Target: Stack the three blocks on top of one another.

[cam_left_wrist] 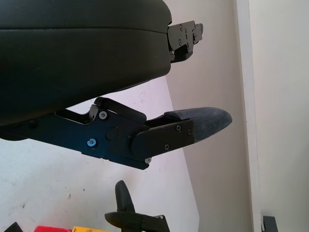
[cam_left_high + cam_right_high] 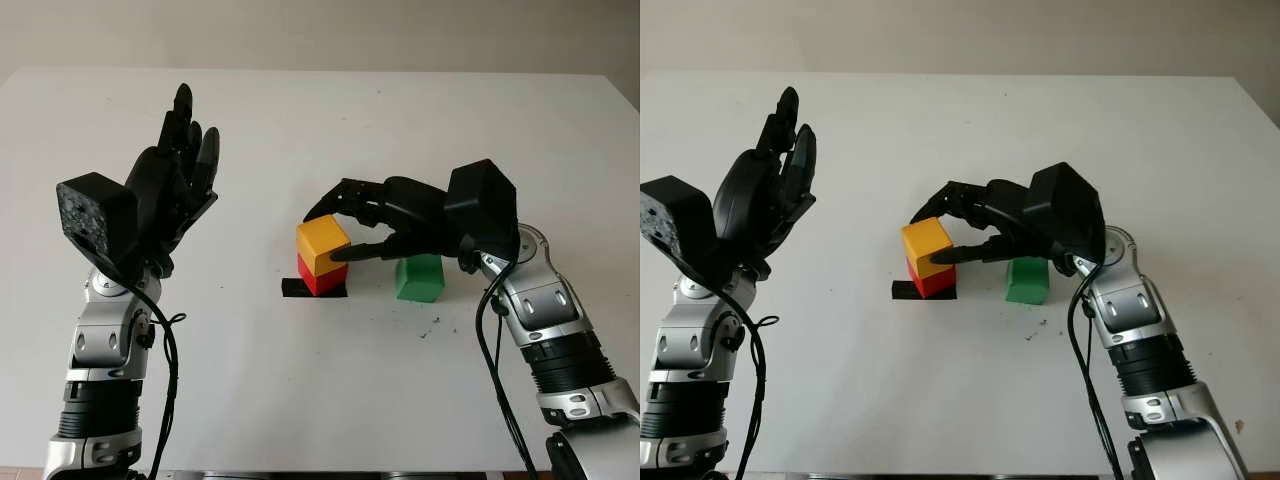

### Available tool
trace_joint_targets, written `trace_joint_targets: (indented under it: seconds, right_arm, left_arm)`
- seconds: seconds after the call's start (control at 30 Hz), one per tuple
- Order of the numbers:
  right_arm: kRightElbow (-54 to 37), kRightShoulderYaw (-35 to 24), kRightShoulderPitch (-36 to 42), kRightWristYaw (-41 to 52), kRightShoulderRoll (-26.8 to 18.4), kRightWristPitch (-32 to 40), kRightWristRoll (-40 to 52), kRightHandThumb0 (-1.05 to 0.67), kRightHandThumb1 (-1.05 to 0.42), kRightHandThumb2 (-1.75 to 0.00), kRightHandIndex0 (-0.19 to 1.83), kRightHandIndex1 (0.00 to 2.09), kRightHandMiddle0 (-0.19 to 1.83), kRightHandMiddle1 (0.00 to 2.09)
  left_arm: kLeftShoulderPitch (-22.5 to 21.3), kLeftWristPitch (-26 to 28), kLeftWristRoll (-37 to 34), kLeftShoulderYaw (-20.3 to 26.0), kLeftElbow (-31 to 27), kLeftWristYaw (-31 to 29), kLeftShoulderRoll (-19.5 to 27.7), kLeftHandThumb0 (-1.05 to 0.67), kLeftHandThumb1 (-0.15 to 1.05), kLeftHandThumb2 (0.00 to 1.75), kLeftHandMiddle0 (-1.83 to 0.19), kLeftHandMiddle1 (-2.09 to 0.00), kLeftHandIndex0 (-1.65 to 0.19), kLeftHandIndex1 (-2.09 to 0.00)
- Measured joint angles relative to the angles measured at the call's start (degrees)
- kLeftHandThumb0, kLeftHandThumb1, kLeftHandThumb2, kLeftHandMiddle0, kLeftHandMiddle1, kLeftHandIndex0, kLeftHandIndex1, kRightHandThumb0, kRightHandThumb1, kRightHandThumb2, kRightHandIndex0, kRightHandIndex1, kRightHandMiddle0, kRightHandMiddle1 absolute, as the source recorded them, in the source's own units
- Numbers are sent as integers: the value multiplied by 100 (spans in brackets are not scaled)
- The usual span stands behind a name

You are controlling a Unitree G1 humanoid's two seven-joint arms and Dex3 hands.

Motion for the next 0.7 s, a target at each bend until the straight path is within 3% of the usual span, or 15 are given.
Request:
trace_joint_targets:
  seconds: [0.2, 0.33, 0.43, 0.63, 0.7]
  right_arm:
    - [-6, -8, -11, 14, -18, 145, 0, -60, -92, -5, -3, 1, -8, 84]
    - [-24, -14, -107, 282, -227, 195, 13, -77, -90, -5, -17, 2, -16, 46]
    - [-119, -48, -184, 498, -483, 142, 24, -83, -90, -5, -19, 1, -16, 31]
    - [-654, -700, -292, 841, -1060, 274, 576, -80, -89, -5, -19, 0, -11, 22]
    - [-882, -900, -322, 822, -1322, 161, 574, -83, -92, -6, -13, 4, -1, 25]
  left_arm:
    - [5, -3, 0, 0, 0, -7, 0, -69, 105, 64, 19, 0, 19, 0]
    - [7, -12, 7, -1, 0, -3, 0, -70, 105, 64, 19, 0, 19, 0]
    - [9, -13, 8, -1, 0, -2, 1, -69, 105, 65, 19, 0, 19, 0]
    - [17, -15, 6, 3, 0, -18, 15, -69, 105, 65, 19, 0, 19, 0]
    - [17, -14, 6, 4, 0, -29, 20, -70, 105, 65, 19, 0, 19, 0]
